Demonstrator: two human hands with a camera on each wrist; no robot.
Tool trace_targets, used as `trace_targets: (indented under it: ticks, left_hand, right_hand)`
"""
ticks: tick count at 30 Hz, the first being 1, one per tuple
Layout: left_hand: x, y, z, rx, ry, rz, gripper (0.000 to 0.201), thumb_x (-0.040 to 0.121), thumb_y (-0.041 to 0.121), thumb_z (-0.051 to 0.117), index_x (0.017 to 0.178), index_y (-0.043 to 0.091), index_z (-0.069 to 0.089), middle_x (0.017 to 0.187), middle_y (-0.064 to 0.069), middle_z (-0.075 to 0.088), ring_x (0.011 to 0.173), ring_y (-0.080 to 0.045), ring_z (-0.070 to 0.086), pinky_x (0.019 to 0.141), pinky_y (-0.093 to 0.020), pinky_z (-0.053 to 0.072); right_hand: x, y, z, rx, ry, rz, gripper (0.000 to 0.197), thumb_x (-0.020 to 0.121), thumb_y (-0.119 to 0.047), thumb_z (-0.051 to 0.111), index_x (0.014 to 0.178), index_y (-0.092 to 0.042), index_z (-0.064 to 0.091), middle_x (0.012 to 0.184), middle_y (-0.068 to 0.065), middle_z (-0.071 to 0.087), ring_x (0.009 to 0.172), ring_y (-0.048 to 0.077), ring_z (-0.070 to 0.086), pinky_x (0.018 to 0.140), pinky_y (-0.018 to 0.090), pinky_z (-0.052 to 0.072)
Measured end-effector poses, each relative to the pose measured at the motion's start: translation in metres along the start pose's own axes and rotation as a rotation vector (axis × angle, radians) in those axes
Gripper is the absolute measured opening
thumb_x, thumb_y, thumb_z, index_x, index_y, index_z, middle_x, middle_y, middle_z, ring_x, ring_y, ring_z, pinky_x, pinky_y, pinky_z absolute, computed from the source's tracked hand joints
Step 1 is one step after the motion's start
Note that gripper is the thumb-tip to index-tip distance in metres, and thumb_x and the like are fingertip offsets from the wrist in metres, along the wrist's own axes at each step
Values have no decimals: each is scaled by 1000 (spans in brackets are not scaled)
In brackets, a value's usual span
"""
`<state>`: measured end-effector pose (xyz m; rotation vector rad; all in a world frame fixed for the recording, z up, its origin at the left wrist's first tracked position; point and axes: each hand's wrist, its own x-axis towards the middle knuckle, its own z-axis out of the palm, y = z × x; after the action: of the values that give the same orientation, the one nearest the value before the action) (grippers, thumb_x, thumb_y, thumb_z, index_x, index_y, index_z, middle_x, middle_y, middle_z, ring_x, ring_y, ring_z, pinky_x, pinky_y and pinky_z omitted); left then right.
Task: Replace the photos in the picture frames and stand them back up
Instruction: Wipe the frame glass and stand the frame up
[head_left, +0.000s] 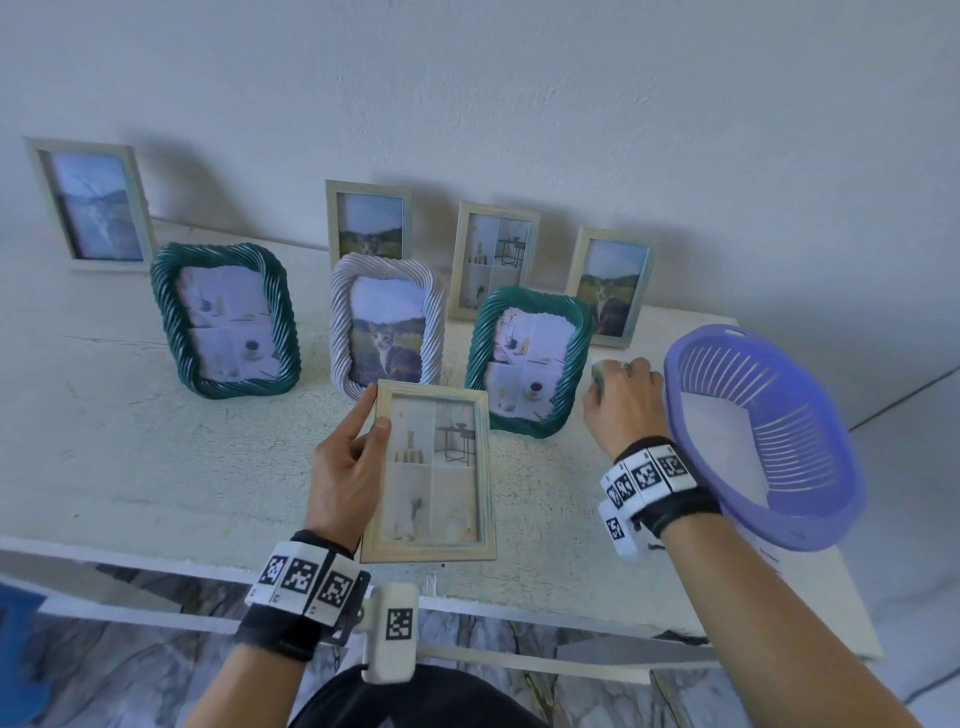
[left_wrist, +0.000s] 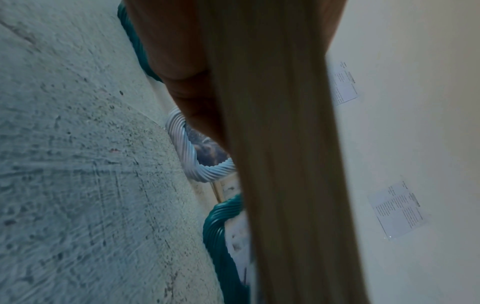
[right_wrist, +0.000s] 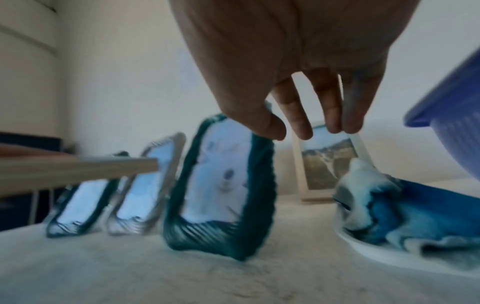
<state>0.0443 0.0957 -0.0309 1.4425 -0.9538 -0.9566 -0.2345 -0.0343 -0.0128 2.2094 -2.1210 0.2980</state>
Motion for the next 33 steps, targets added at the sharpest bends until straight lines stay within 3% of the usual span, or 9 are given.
trace_targets:
  ticks: [4, 8, 12, 15, 17, 19, 24, 29, 33]
  left_hand:
    - [-2, 10, 9, -27, 5, -35, 41, 101, 23, 49, 138, 41, 47, 80, -16, 71, 74, -28, 64, 71, -55, 56]
    - [-7, 18, 22, -93, -9, -60, 34, 101, 21, 49, 134, 27, 49, 76, -9, 74, 73, -28, 69, 67, -47, 58]
    - [-14, 24, 35, -167, -34, -80, 18, 100, 21, 51, 116, 28, 50, 76, -15, 71, 69, -31, 66, 69, -59, 54]
    - [-20, 26, 40, -164, -108, -108, 38, 87, 50, 63, 121, 36, 52, 92, -25, 69, 81, -34, 65, 80, -62, 52]
    - [-24, 27, 42, -99, -236, -162, 70, 74, 68, 65, 135, 39, 45, 113, -9, 67, 100, -16, 66, 85, -40, 54]
    - [-29, 31, 46, -84, -390, -224, 72, 76, 68, 64, 136, 44, 35, 118, 14, 59, 102, 5, 59, 81, -22, 50]
    - [-36, 35, 52, -222, -583, -362, 87, 71, 80, 58, 141, 31, 44, 133, -4, 61, 123, -25, 58, 100, -55, 46]
    - [-39, 37, 52, -316, -542, -398, 113, 59, 77, 72, 149, 23, 31, 139, -11, 55, 124, -27, 57, 106, -55, 41]
    - [-35, 35, 49, -271, -471, -379, 116, 52, 81, 70, 149, 36, 27, 139, -10, 51, 116, -22, 61, 98, -54, 50]
  right_hand:
    - [-49, -16, -26, 392, 153, -123, 10, 92, -13, 54, 84, -8, 60, 79, 6, 57, 71, 21, 53, 64, 29, 46]
    - [-92, -37, -35, 827, -269, -161, 17, 99, -24, 48, 97, -13, 61, 77, -1, 62, 65, 12, 61, 61, 24, 52]
    - [-113, -49, -27, 1095, -392, -31, 33, 102, -29, 43, 84, -4, 55, 70, 13, 47, 66, 20, 47, 65, 33, 37]
    - [-121, -54, -35, 1259, -323, 97, 26, 101, -32, 46, 86, -12, 56, 71, 7, 40, 66, 19, 40, 64, 33, 33]
    - [-124, -60, -42, 1353, -309, 111, 25, 99, -39, 47, 91, -18, 59, 75, 11, 48, 69, 25, 48, 64, 38, 42]
    - [-128, -67, -50, 1437, -340, 45, 28, 102, -34, 42, 104, -13, 61, 89, 18, 62, 79, 35, 62, 67, 44, 53]
    - [-138, -79, -57, 1323, -304, -165, 22, 98, -9, 52, 119, -12, 57, 99, 5, 67, 86, 19, 68, 65, 30, 57]
    - [-143, -78, -46, 1201, -317, -87, 32, 91, -25, 65, 119, -27, 49, 92, -4, 67, 81, 12, 68, 73, 34, 58]
    - [-141, -70, -47, 992, -249, -150, 21, 88, -36, 66, 105, -26, 59, 81, -9, 66, 69, 6, 65, 64, 25, 54]
